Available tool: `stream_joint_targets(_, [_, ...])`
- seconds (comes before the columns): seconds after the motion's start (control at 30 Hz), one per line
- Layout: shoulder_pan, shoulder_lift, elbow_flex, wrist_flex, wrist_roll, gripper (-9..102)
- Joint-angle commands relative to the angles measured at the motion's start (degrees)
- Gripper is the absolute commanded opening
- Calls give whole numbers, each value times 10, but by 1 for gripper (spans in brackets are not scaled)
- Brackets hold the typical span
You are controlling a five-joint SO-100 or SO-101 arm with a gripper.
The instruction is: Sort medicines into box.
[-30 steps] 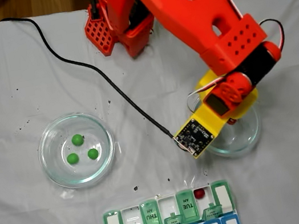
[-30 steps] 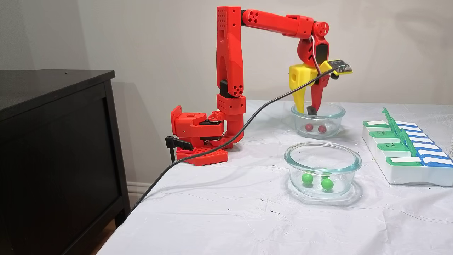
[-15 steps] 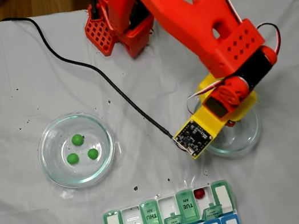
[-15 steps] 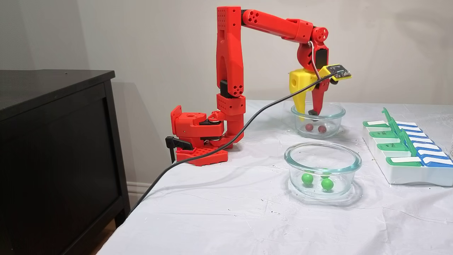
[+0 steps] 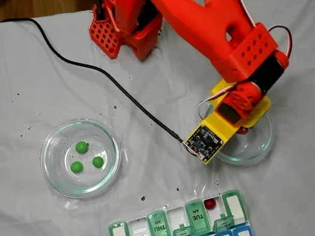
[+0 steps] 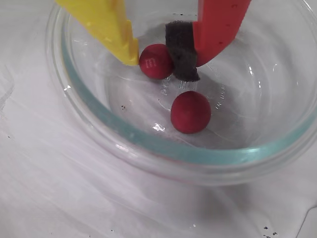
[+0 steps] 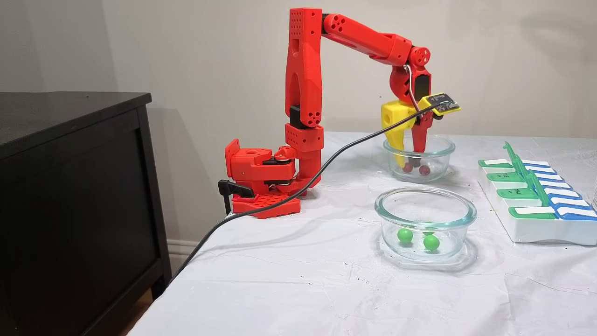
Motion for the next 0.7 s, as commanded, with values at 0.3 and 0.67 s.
stream_joint_targets(0.3, [-12,5,2,-9,5,12])
stream_joint_targets(0.67, [-18,-19,20,-28,11,10])
